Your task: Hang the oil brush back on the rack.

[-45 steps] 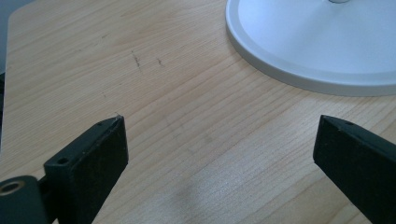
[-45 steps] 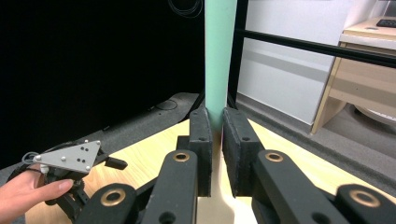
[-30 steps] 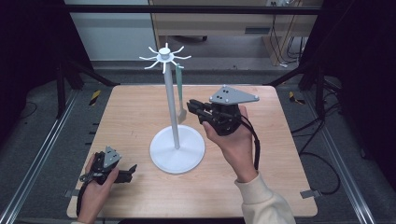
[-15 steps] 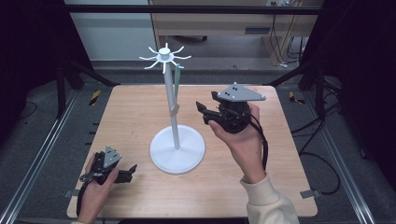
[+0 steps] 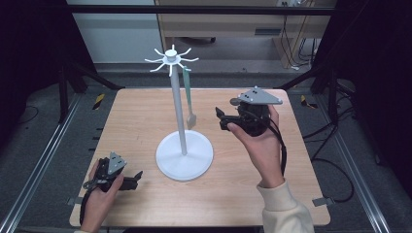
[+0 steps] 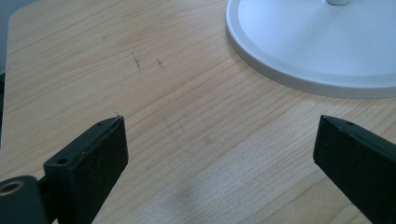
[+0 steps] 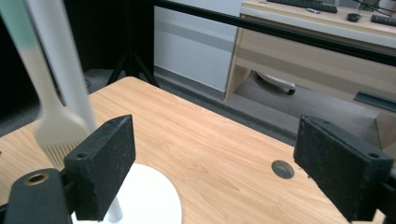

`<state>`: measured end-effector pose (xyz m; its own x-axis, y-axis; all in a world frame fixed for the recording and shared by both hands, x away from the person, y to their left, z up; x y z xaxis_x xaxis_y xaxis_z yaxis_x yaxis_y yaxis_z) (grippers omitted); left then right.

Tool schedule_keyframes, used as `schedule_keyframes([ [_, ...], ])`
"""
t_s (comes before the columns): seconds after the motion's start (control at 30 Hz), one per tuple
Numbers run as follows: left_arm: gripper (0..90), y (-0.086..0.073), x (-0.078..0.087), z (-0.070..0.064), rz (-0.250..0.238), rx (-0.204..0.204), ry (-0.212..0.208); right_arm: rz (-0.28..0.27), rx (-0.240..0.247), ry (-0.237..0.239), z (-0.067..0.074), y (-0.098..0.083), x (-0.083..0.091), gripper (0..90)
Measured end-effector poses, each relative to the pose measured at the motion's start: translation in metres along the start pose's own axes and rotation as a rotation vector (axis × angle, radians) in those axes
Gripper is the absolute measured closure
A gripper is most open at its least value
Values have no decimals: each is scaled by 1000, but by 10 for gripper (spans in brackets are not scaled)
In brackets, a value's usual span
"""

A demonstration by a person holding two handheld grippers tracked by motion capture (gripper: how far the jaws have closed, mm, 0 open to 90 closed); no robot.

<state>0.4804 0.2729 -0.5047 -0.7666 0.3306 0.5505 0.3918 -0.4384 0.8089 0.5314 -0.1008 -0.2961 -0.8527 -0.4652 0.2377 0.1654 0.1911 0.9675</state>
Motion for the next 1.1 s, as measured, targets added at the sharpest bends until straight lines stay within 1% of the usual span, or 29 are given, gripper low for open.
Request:
schedule_keyframes([
  [0.07,28,0,0,0,-1,1,0,9,-12,-9,-7,-5,-2,108],
  [0.1,28,0,0,0,-2,3,1,17,-19,-16,-13,-11,-4,100],
  [0.13,28,0,0,0,-2,3,1,17,-19,-16,-13,-11,-4,100],
  [0.17,28,0,0,1,-1,-1,1,25,-29,-18,-19,-16,-6,94],
  [0.2,27,0,0,1,-1,-1,1,25,-29,-18,-19,-16,-6,94],
  [0.27,28,0,0,0,-2,0,1,31,-47,-27,-27,-24,-9,90],
  [0.33,27,0,0,0,-3,3,1,37,-54,-35,-32,-29,-10,90],
  [0.37,27,0,0,0,-1,1,0,37,-54,-35,-32,-29,-10,90],
  [0.4,27,0,0,0,-1,1,1,42,-61,-37,-36,-34,-12,85],
  [0.6,27,0,0,0,-2,2,1,61,-83,-45,-44,-44,-16,85],
  [0.73,27,0,0,0,-1,0,0,86,-93,-55,-49,-52,-20,94],
  [0.83,27,0,0,0,-1,0,0,100,-97,-67,-53,-59,-23,107],
  [0.9,28,0,0,0,-1,0,0,121,-97,-73,-56,-67,-27,118],
  [0.97,28,0,0,0,-1,0,0,127,-98,-74,-57,-70,-28,122],
  [1.0,27,0,0,0,-1,0,0,146,-96,-78,-58,-75,-30,124],
  [1.1,28,0,0,0,-1,0,0,149,-97,-83,-59,-81,-33,135],
])
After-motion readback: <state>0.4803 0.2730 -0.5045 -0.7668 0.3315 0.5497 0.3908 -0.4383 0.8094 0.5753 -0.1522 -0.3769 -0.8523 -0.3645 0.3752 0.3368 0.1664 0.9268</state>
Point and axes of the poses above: each handheld gripper's, and its own axes: x roughly backward along the jaws, y roughly out of its top, z roughly to its left, the point moved 5 cm from there along -x, roughly forward along the jaws, and after that the axes turned 5 degrees about -z, right-handed, at the moved point
